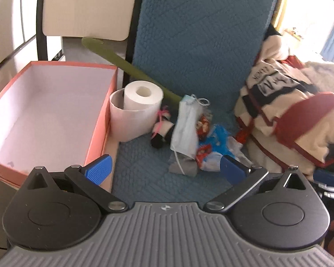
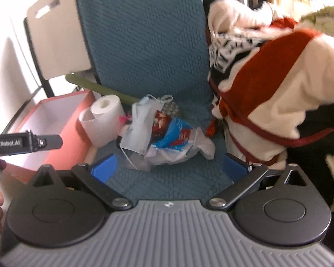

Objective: Organize soft objects
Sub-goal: 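Move both grippers toward the pile of items on the blue chair seat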

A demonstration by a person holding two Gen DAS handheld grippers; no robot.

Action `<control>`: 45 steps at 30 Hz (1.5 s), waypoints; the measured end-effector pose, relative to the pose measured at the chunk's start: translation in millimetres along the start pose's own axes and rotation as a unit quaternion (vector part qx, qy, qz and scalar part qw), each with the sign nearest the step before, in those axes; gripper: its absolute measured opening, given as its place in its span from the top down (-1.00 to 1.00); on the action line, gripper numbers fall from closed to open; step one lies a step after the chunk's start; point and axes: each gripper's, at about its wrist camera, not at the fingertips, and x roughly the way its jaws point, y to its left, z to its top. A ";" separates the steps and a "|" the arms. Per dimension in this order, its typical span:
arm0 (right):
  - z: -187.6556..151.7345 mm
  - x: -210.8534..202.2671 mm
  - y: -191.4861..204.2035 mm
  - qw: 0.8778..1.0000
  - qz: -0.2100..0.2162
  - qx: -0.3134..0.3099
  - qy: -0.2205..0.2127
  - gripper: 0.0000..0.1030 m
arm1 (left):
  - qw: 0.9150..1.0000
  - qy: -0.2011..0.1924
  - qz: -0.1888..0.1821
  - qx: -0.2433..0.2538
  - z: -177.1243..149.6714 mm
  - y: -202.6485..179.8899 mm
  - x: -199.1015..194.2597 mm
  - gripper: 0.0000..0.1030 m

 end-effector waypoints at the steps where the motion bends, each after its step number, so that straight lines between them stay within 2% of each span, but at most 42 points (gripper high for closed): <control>1: -0.3 -5.2 1.2 1.000 -0.004 -0.005 -0.002 -1.00 | 1.000 0.002 0.000 0.004 -4.0 -2.0 -6.0 -1.00; 9: -6.9 -39.2 4.7 1.000 0.011 -0.002 -0.009 -1.00 | 1.000 0.000 -0.004 0.009 -16.1 -18.4 -45.7 -1.00; 18: -10.0 -59.2 14.4 1.000 0.021 0.000 -0.011 -1.00 | 1.000 -0.009 -0.009 0.013 -14.3 -16.1 -69.3 -1.00; 29: -23.3 -93.1 19.9 0.999 0.023 0.004 -0.032 -1.00 | 0.999 -0.015 -0.025 0.018 -26.7 -17.7 -96.1 -1.00; 34: -24.0 -92.7 18.9 0.999 0.027 0.009 -0.032 -0.99 | 0.999 -0.007 -0.030 0.018 -27.9 -14.5 -93.6 -1.00; 45: -11.6 -54.0 9.9 0.999 0.025 0.022 -0.014 -0.98 | 0.999 0.012 -0.023 0.023 -8.9 -9.8 -54.7 -1.00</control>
